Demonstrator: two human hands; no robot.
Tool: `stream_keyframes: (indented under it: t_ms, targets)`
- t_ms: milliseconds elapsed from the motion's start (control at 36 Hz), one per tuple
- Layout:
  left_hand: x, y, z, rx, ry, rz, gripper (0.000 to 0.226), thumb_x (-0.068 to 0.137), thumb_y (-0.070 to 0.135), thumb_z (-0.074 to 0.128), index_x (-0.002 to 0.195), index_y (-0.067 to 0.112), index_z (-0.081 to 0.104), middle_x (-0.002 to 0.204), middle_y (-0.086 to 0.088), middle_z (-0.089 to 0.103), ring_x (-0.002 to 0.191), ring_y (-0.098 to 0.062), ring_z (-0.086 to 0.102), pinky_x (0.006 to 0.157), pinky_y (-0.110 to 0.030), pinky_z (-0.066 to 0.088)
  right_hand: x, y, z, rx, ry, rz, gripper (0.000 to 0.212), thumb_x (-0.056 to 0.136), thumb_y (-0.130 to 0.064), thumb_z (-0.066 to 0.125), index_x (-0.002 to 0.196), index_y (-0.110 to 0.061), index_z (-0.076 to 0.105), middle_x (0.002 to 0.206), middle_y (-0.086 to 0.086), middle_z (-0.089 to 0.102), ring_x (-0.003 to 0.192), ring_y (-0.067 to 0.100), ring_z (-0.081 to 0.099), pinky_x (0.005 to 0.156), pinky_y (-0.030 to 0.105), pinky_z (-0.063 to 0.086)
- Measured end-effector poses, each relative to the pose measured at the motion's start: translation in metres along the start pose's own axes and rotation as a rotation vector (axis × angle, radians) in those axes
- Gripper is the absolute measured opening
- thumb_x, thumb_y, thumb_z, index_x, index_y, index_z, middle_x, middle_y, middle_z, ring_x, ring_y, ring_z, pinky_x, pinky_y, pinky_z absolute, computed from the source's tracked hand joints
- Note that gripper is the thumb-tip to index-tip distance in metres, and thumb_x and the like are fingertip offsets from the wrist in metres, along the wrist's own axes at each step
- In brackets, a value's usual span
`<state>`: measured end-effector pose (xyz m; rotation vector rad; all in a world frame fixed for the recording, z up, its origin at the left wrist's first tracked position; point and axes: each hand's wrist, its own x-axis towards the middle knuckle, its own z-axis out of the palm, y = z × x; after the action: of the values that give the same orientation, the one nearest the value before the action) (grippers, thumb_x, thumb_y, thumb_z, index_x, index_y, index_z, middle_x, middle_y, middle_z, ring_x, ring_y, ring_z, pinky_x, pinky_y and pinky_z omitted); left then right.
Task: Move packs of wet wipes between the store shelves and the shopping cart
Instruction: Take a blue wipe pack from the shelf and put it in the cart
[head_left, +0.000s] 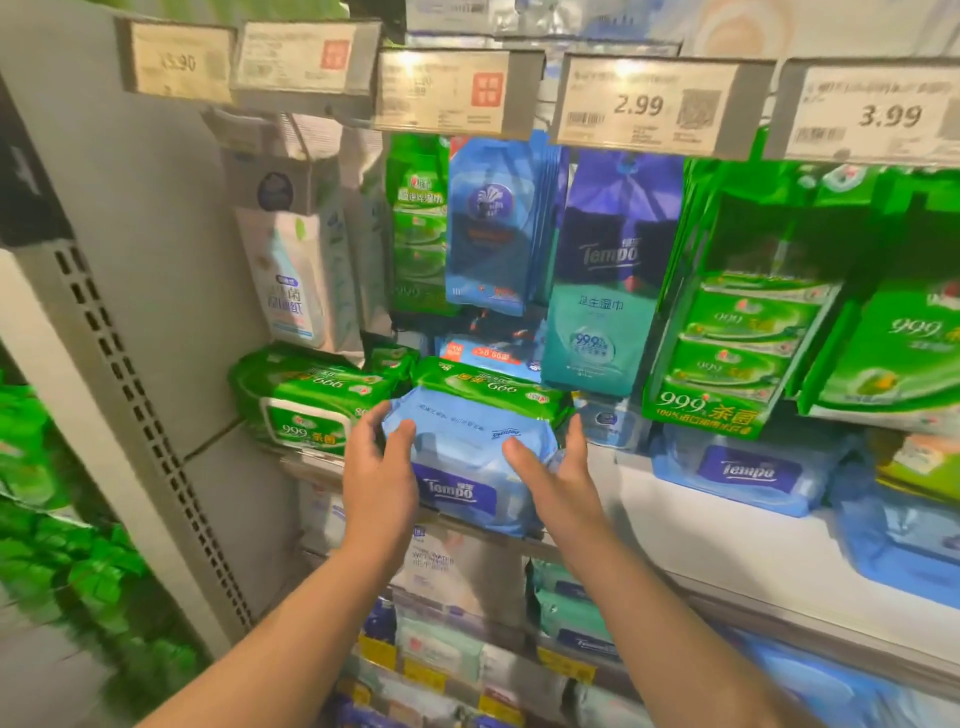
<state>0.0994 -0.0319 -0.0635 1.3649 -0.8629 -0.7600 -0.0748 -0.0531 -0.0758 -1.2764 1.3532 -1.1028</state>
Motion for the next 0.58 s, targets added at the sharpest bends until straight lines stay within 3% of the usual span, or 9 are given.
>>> stream_keyframes:
  t_ms: [83,222,306,417,500,583]
  targets:
    - [0.003,0.001,0.002,0.001,0.005,-0.048,0.034,0.091,0.049,0.051,0.124,0.043,0.057,0.123,0.008,0.059,0.114,-0.019,0.059,0.099,-0.051,0.049,0.007,0.001,-0.001,0.018,-0.012,0.0,0.145,0.048,-0.075,0.075,0.162,-0.034,-0.004,0.168,-0.012,0.016,0.152,0.014,0.025,0.123,0.044,0.027]
    - [0.008,0.003,0.009,0.006,-0.03,-0.067,0.037,0.099,0.035,0.052,0.137,0.034,0.053,0.115,0.01,0.056,0.108,-0.017,0.056,0.089,-0.036,0.046,0.014,0.005,-0.001,0.059,-0.029,0.011,0.147,0.045,-0.071,0.082,0.162,-0.037,0.0,0.161,-0.013,0.035,0.143,0.013,0.042,0.118,0.043,0.038]
    - [0.013,0.008,0.01,-0.094,-0.082,-0.179,0.051,0.086,0.049,0.061,0.134,0.036,0.055,0.112,0.015,0.062,0.107,-0.016,0.062,0.096,-0.042,0.051,0.015,0.007,-0.002,0.103,-0.036,0.011,0.144,0.046,-0.066,0.083,0.161,-0.039,0.002,0.157,-0.014,0.041,0.137,0.012,0.049,0.112,0.039,0.044]
    - [0.031,-0.003,0.014,-0.204,-0.124,-0.334,0.071,0.062,0.071,0.066,0.124,0.038,0.064,0.122,0.004,0.07,0.109,-0.024,0.068,0.099,-0.053,0.051,0.015,0.005,-0.002,0.092,-0.004,0.005,0.141,0.045,-0.067,0.081,0.161,-0.038,0.007,0.157,-0.013,0.042,0.138,0.012,0.048,0.113,0.04,0.042]
    - [0.034,0.003,0.017,-0.219,-0.166,-0.355,0.055,0.077,0.065,0.063,0.121,0.032,0.066,0.116,-0.001,0.072,0.096,-0.024,0.072,0.078,-0.042,0.058,0.015,0.005,-0.002,0.109,0.016,-0.002,0.136,0.051,-0.062,0.085,0.162,-0.034,0.01,0.154,-0.012,0.046,0.135,0.011,0.051,0.111,0.037,0.044]
    - [0.036,0.001,0.018,-0.266,-0.229,-0.385,0.037,0.094,0.049,0.056,0.116,0.022,0.067,0.095,-0.005,0.075,0.061,-0.016,0.073,0.044,-0.024,0.052,0.015,0.009,-0.003,0.107,0.025,-0.021,0.101,0.075,-0.04,0.088,0.153,-0.043,0.025,0.138,-0.017,0.06,0.118,0.001,0.062,0.09,0.021,0.05]
